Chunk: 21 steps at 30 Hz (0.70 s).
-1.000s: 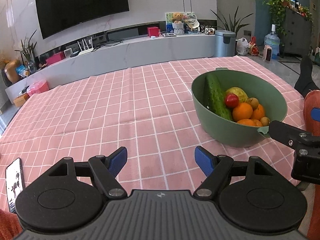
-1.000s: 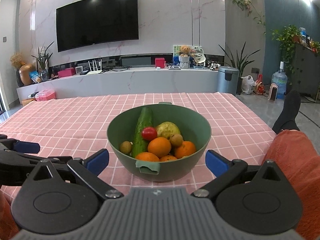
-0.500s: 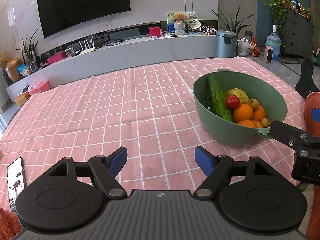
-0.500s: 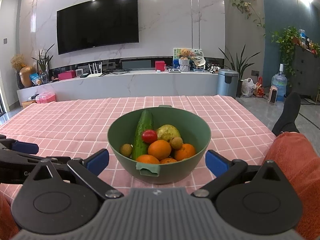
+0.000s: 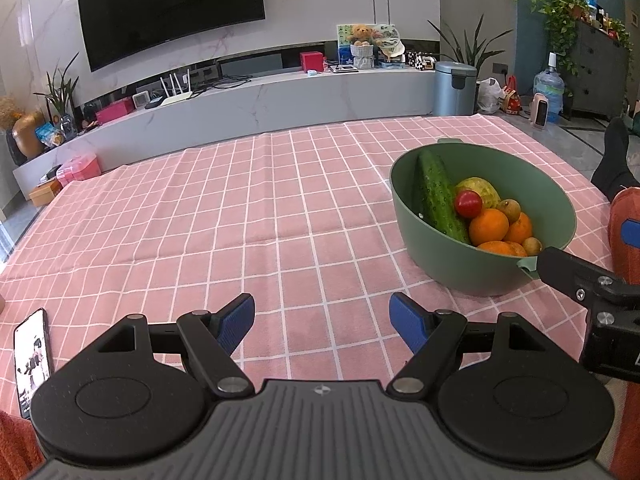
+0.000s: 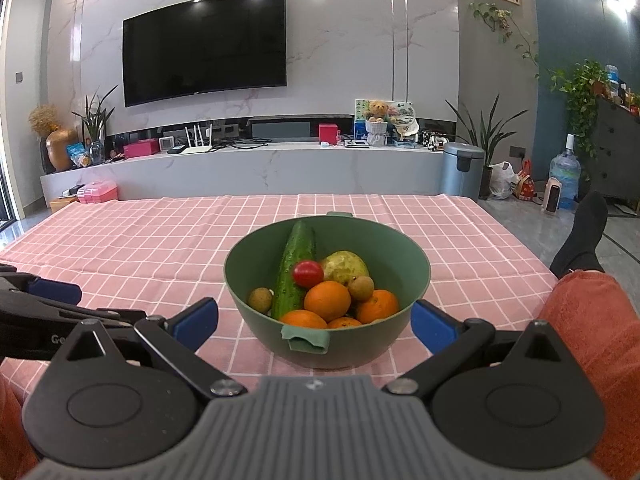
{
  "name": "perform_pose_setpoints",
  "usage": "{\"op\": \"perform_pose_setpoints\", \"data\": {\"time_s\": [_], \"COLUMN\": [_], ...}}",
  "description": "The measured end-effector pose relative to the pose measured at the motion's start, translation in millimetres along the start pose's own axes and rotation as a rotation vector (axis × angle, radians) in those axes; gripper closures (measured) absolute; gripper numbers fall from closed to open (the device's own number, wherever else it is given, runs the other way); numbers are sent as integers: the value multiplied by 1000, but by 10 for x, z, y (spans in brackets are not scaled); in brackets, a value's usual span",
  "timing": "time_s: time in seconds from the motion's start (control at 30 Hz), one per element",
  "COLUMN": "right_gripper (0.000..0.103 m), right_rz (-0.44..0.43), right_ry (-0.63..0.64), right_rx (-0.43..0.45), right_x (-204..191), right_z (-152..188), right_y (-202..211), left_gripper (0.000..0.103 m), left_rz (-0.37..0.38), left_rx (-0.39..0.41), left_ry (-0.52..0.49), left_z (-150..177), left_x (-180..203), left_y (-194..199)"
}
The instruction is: Organize fruits
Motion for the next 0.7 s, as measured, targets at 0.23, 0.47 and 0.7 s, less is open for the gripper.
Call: {"op": "perform_pose_setpoints", "data": {"time_s": [0.23,0.47,0.7], "right_gripper": [5,5,5], "right_rz": [-4,-6,-6], "right_ry": [-2,-3,-4], "right_rx": [0,1,1], "right_x": [-10,-7,-9], "right_z": [3,4,5], "right_y": [-1,-5,-5], "left_gripper": [13,13,13], "left_rz": [-2,-5,-5], "left_rx": [1,2,1], "left_ry": [0,0,0], "left_z": [4,6,8], "left_x": [-5,-2,-1], "left_y": [-5,-6,-6]}}
Point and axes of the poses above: each gripper's, at about its wrist camera, not at the fingertips, and y roughly against the way its jaws point, x to its right, z to its underside, the point moved 4 cm from there along -y, roughly the way its jaws point, and after that the axes turned 12 degrees about -z, right-handed, at the moved point
